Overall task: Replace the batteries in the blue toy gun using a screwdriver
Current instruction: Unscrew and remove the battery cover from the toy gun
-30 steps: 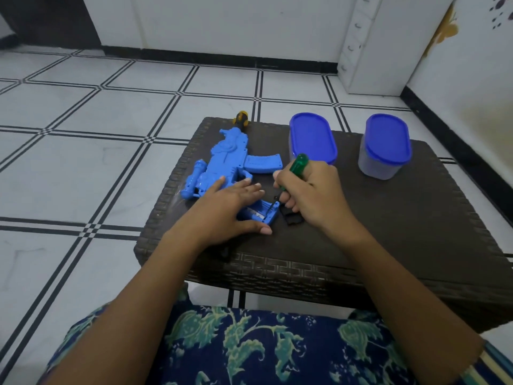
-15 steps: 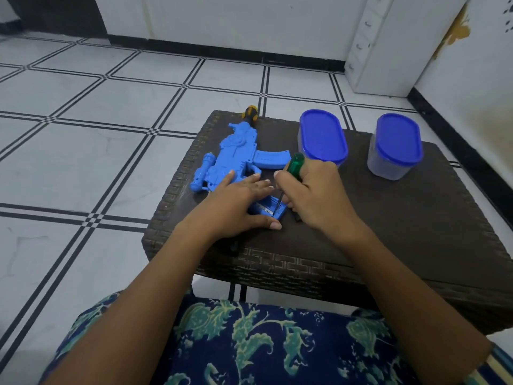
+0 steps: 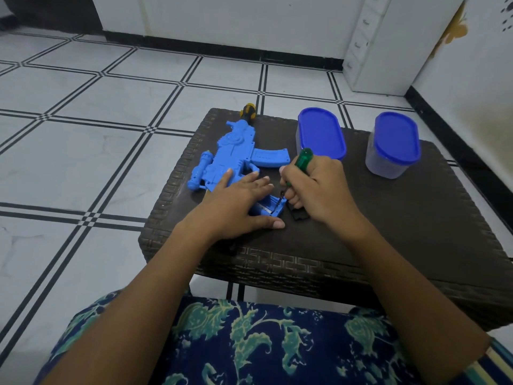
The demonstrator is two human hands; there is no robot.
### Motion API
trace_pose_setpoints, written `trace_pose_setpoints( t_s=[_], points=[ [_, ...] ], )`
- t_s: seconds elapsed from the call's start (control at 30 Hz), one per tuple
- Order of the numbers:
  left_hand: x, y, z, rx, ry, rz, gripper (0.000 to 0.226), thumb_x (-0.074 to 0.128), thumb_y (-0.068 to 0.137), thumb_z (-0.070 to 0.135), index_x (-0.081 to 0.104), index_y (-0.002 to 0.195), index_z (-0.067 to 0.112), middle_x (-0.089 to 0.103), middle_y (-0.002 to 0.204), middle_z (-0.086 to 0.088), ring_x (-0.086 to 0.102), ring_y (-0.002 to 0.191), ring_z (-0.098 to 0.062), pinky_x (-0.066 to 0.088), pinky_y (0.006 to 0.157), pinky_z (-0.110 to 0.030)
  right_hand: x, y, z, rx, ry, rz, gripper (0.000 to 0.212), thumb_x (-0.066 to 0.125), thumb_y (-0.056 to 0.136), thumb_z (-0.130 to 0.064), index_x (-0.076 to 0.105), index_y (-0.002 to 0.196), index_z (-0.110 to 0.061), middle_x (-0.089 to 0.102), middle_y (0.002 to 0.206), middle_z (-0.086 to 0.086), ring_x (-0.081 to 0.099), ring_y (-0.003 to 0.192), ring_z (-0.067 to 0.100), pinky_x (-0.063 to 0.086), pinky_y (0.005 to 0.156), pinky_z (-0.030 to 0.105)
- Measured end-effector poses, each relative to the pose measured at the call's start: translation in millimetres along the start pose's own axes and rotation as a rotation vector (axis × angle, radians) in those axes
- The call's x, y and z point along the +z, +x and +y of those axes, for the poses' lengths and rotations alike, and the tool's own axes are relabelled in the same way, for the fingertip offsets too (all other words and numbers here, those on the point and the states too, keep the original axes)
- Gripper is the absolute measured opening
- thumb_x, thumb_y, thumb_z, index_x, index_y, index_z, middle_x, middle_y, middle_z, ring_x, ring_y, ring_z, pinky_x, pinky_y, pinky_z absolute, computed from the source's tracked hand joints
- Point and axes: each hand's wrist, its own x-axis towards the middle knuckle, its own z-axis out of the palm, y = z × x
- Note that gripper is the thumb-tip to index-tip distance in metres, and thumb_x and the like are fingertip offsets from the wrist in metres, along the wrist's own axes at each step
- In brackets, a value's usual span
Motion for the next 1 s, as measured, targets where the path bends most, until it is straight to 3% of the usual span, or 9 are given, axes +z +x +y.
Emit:
trace_pose_setpoints(
  t_s=[0.17,0.37,0.57,0.73,0.83,0.93,1.0],
  points=[
    [8.7,-1.9,11.4,-0.025,0.194,-0.008,0.096,0.015,0.076,0.080,0.001,0.153,0.024,-0.005,0.161,0.010,-0.012,0.146,-0.006,-0.010,0.117,-0.051,-2.0,4.8,3.2,0.118,0.087,-0.009,0.028,0.056,0.090,-0.012,0.066,0.070,0.005,0.065,0.054,0.016,0.061,0.043,0.019,0.055,0.047,0.030],
    [11.5,-3.1,15.6,-0.035,0.249,0.011,0.095,0.005,0.076,0.077,-0.002,0.153,0.022,-0.010,0.160,0.008,-0.015,0.146,-0.008,-0.010,0.117,-0.052,-6.6,4.9,5.3,0.176,0.159,0.014,0.028,0.056,0.088,-0.011,0.067,0.067,0.003,0.064,0.051,0.013,0.062,0.044,0.025,0.056,0.047,0.031],
    [12.2,-2.4,15.8,-0.024,0.232,0.024,0.093,0.007,0.078,0.077,-0.003,0.153,0.022,-0.009,0.160,0.007,-0.015,0.146,-0.008,-0.007,0.118,-0.049,-1.6,1.1,-4.7,0.075,0.031,-0.029,0.030,0.055,0.089,-0.012,0.064,0.068,0.008,0.065,0.054,0.016,0.060,0.040,0.017,0.054,0.044,0.027],
    [16.5,-1.0,12.4,0.010,0.216,0.063,0.090,0.008,0.080,0.076,0.003,0.153,0.024,-0.001,0.161,0.007,-0.011,0.147,-0.009,-0.002,0.119,-0.046,2.3,0.4,-11.4,-0.016,-0.115,-0.104,0.040,0.056,0.088,-0.024,0.060,0.069,0.011,0.065,0.060,0.022,0.063,0.060,0.039,0.054,0.055,0.052],
    [16.3,-1.3,12.4,0.015,0.221,0.066,0.091,0.004,0.079,0.078,0.003,0.153,0.024,0.001,0.161,0.006,-0.009,0.147,-0.010,-0.002,0.120,-0.046,2.2,-3.8,-17.1,-0.062,-0.160,-0.127,0.038,0.055,0.091,-0.023,0.057,0.069,0.008,0.063,0.063,0.023,0.062,0.060,0.039,0.053,0.055,0.049],
    [12.9,-3.0,15.2,0.014,0.207,0.044,0.095,-0.004,0.074,0.078,0.001,0.152,0.025,0.003,0.161,0.005,-0.008,0.147,-0.010,-0.003,0.120,-0.046,4.4,-12.5,-22.2,-0.135,-0.236,-0.138,0.037,0.053,0.091,-0.022,0.051,0.063,0.002,0.056,0.055,0.015,0.052,0.050,0.024,0.045,0.051,0.040],
    [12.8,-2.7,15.6,0.014,0.199,0.037,0.097,-0.005,0.072,0.078,0.001,0.152,0.025,0.002,0.161,0.006,-0.009,0.147,-0.009,-0.004,0.120,-0.045,3.9,-15.6,-20.7,-0.138,-0.232,-0.115,0.036,0.053,0.092,-0.023,0.052,0.064,0.001,0.056,0.055,0.014,0.053,0.050,0.025,0.046,0.052,0.041]
  ],
)
